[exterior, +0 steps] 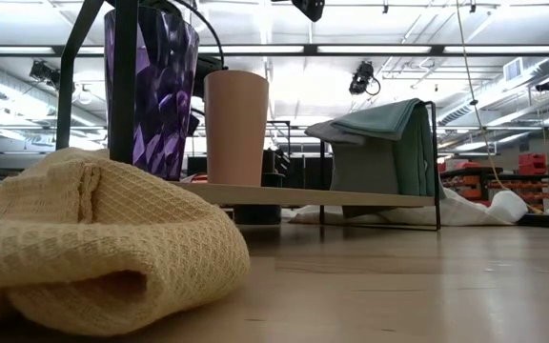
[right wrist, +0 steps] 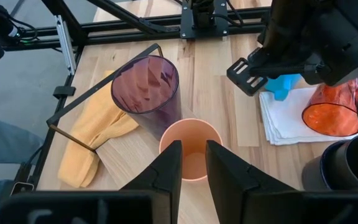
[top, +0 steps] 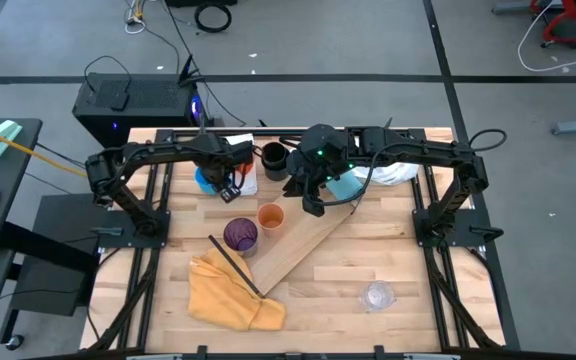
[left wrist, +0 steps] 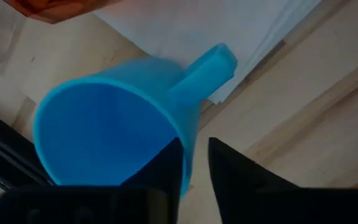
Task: Stack small to large cups/mugs on shelf
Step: Put the blue mug on the shelf
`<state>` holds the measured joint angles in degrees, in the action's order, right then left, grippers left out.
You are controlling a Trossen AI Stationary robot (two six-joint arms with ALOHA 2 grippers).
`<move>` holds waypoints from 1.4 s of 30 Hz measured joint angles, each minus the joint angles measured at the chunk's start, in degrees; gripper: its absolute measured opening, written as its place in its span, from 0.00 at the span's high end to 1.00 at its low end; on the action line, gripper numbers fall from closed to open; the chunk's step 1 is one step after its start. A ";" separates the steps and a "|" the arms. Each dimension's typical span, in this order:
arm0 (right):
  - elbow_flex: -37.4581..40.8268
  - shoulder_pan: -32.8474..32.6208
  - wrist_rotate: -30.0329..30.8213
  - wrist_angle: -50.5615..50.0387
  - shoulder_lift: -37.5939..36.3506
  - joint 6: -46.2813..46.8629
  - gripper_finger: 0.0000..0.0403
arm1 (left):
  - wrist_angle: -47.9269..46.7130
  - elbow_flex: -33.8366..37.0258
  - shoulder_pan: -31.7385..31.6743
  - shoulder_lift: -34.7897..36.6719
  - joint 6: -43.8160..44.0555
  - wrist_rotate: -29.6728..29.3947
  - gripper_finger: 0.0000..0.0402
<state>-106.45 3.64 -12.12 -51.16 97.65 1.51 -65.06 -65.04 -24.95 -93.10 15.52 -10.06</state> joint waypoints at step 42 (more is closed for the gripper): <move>0.00 -3.22 0.02 -9.21 -6.82 1.50 0.81 | -8.44 -32.35 6.77 4.92 3.01 0.83 0.97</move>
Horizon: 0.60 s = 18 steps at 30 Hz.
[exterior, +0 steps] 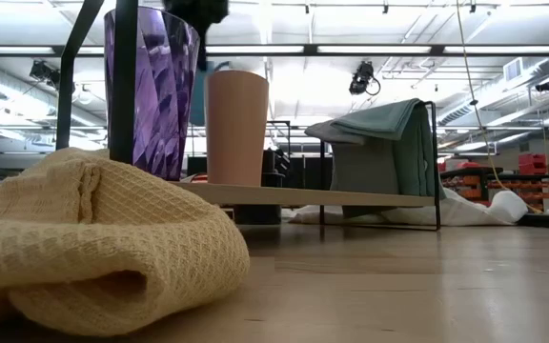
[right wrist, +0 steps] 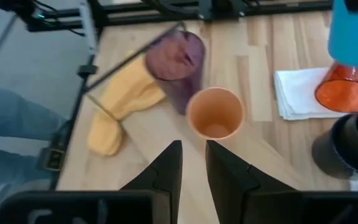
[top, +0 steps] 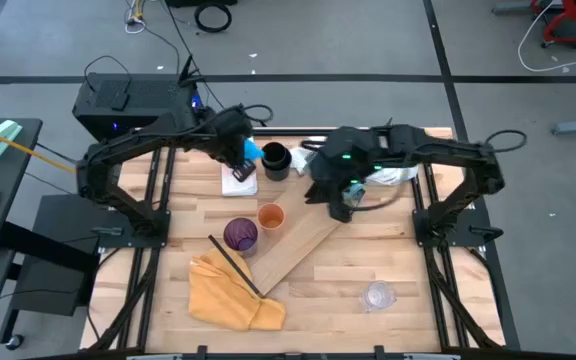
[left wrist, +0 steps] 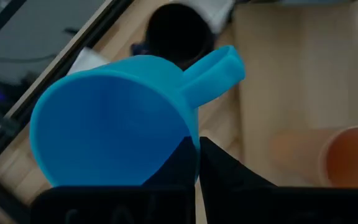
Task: Stack small to large cups/mugs on shelf
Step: Put the blue mug on the shelf
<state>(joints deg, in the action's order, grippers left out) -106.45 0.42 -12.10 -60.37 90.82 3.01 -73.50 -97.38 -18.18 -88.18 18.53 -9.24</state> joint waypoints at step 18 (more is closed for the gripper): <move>0.00 -7.04 14.35 -3.46 -12.83 7.56 0.81 | -0.96 -20.01 12.06 -20.58 -4.56 3.51 0.97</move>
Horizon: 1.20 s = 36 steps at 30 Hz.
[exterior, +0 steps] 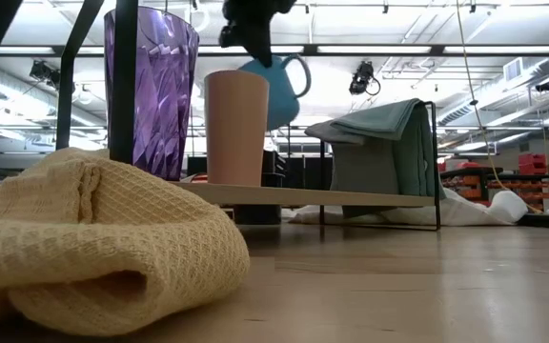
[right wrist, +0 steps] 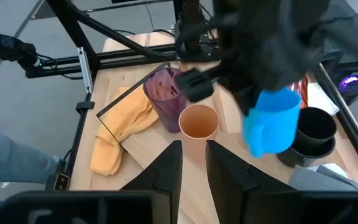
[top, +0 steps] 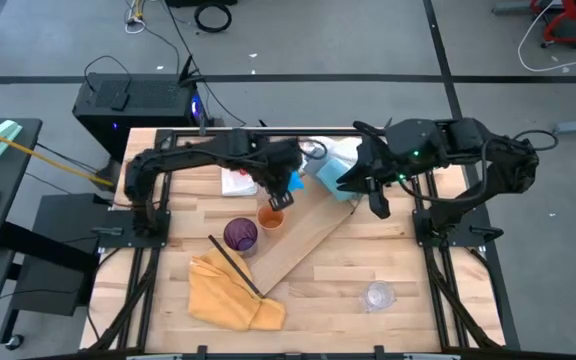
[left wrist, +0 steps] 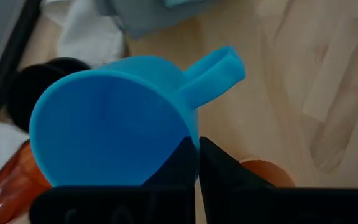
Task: Stack small to large cups/mugs on shelf
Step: Put the blue mug on the shelf
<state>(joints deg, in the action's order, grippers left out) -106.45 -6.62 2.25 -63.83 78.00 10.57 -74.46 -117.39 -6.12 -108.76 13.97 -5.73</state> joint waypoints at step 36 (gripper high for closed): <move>0.00 -0.01 0.32 -0.37 1.07 -1.73 0.81 | 2.43 -1.04 4.17 -11.37 -5.67 2.64 0.97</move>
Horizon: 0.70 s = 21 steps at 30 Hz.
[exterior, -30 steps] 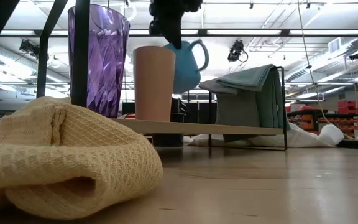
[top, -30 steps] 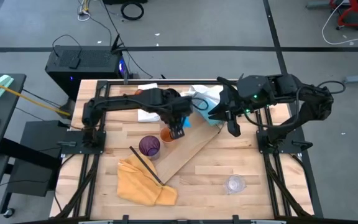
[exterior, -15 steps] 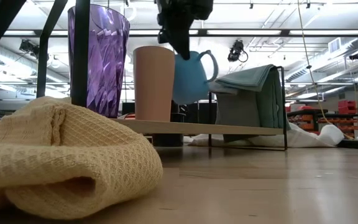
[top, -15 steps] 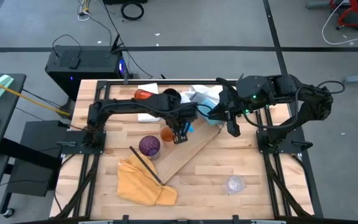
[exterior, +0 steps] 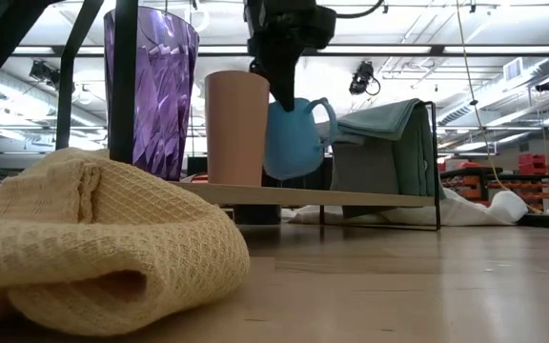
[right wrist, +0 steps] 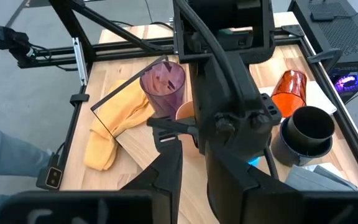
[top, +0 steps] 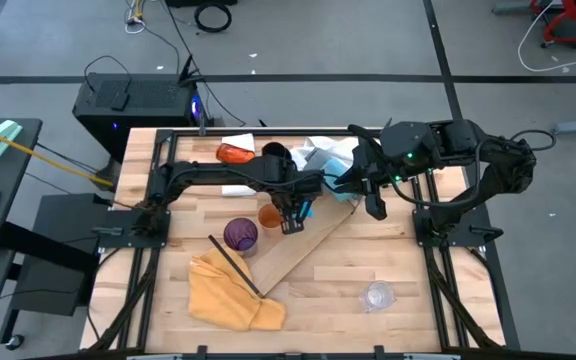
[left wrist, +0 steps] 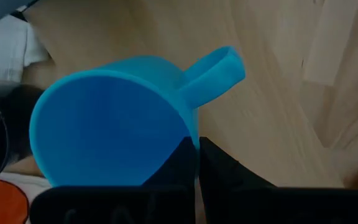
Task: Stack small to large cups/mugs on shelf
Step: Put the blue mug on the shelf
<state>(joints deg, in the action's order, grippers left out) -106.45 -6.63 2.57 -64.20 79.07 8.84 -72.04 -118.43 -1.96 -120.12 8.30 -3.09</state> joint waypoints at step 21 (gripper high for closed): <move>0.00 0.00 0.00 -0.11 0.00 0.01 0.81 | -0.39 0.04 -0.04 -3.01 -1.45 0.13 0.97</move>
<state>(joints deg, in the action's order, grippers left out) -106.45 -6.63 2.57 -64.31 79.07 8.85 -72.43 -118.39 -2.00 -123.13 6.85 -2.96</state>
